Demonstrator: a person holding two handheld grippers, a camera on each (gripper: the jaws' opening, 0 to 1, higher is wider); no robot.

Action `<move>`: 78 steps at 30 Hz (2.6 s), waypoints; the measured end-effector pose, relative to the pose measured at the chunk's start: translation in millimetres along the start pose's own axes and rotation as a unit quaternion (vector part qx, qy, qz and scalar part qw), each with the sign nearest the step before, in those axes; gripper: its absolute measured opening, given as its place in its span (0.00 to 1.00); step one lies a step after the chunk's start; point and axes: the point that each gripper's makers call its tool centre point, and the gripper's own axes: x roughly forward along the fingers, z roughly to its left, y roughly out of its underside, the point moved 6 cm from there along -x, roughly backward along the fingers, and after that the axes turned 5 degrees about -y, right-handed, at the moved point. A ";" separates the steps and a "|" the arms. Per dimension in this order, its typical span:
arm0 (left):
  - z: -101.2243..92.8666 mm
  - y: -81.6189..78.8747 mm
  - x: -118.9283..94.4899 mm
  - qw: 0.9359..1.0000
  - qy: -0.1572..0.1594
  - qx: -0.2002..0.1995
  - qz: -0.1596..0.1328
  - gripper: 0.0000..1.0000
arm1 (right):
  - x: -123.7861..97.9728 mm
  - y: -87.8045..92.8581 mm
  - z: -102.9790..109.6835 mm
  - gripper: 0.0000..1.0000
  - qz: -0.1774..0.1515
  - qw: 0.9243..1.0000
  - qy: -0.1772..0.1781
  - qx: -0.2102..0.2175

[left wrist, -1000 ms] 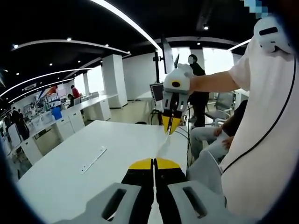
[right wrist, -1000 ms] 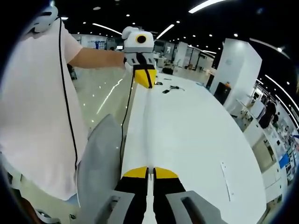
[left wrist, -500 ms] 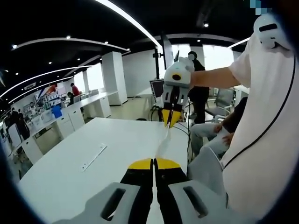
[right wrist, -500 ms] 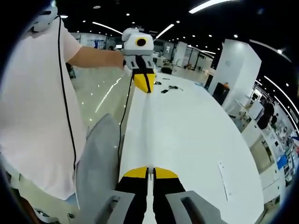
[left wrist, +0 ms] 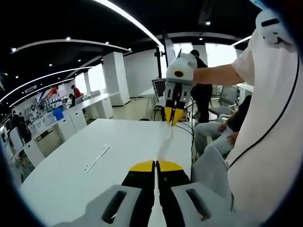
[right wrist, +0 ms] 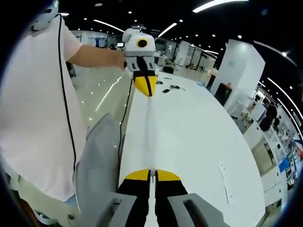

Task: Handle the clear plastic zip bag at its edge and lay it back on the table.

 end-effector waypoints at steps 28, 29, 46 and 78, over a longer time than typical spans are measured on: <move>-3.4 0.7 -0.2 1.000 0.004 0.002 -0.005 0.00 | -2.4 -4.2 2.3 0.00 -0.007 1.000 0.001 -0.013; -4.7 -0.2 -0.7 1.000 0.005 0.006 -0.007 0.00 | -2.2 -3.6 2.4 0.00 -0.007 1.000 0.002 -0.014; -7.4 -2.7 0.7 1.000 0.010 0.022 0.007 0.00 | 2.7 -0.4 4.6 0.09 -0.029 0.999 -0.017 0.029; -24.0 -15.4 6.9 0.997 0.018 0.074 0.003 0.00 | 20.2 -51.6 -12.0 0.11 -0.053 0.997 -0.055 0.009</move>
